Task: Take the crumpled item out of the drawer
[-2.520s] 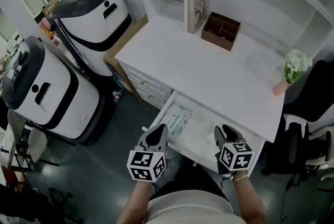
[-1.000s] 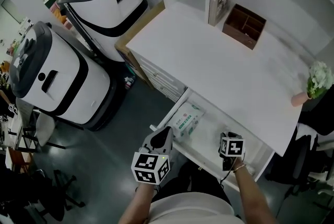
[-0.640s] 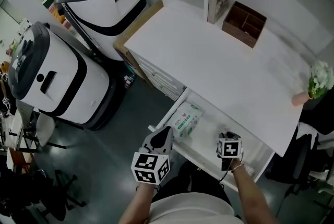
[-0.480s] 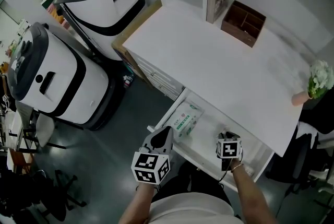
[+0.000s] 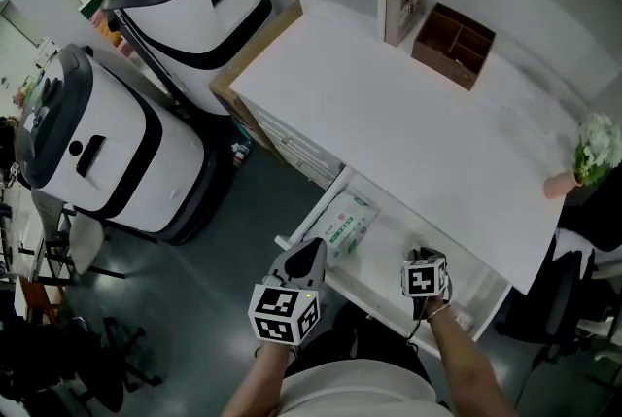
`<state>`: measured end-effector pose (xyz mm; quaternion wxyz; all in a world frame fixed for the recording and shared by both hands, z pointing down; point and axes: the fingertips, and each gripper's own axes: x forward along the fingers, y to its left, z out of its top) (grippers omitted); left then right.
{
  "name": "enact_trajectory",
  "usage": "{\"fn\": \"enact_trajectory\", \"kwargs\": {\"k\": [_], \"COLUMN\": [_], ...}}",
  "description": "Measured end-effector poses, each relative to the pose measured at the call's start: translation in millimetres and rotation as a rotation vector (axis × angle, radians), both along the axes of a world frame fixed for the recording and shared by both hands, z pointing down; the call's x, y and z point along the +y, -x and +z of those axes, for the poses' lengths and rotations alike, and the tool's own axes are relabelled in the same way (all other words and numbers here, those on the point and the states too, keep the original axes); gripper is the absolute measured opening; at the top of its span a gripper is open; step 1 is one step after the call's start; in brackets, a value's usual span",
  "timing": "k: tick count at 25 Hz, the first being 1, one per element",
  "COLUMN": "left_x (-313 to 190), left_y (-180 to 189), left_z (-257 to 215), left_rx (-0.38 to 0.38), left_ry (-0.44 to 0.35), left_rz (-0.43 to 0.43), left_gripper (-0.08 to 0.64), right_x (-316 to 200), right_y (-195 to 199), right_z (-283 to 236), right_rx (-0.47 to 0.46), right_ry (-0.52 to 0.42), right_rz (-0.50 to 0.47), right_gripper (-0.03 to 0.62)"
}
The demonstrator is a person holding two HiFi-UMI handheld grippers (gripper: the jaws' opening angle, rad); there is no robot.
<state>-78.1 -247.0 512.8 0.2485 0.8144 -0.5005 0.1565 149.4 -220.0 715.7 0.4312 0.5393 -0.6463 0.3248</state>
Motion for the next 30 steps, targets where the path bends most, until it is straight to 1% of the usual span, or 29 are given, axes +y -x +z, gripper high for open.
{"fn": "enact_trajectory", "kwargs": {"k": [2, 5, 7, 10, 14, 21, 30], "left_x": [1.7, 4.0, 5.4, 8.4, 13.3, 19.8, 32.1], "left_y": [0.8, 1.5, 1.3, 1.4, 1.9, -3.9, -1.7], "left_z": [-1.1, -3.3, -5.3, -7.7, -9.3, -12.6, -21.2], "left_rx": [-0.001, 0.002, 0.004, 0.006, 0.013, 0.037, 0.044], "left_ry": [-0.002, -0.007, -0.011, -0.019, -0.024, -0.034, -0.064], "left_rz": [0.000, 0.002, 0.003, 0.007, 0.014, 0.027, 0.036], "left_gripper": [-0.006, -0.006, -0.006, -0.006, -0.006, -0.006, -0.006], "right_x": [0.9, 6.4, 8.5, 7.6, 10.3, 14.2, 22.0], "right_y": [0.4, 1.0, -0.1, -4.0, -1.7, 6.6, 13.3], "right_z": [-0.5, 0.4, -2.6, -11.9, -24.4, -52.3, -103.8], "right_rx": [0.000, -0.018, -0.033, -0.040, -0.070, -0.120, -0.188], "right_ry": [-0.005, 0.006, -0.003, -0.054, -0.095, -0.184, -0.320], "right_rz": [0.007, 0.034, 0.053, 0.064, 0.082, 0.091, 0.109], "right_gripper": [0.069, 0.058, 0.048, 0.032, 0.025, 0.023, 0.021]}}
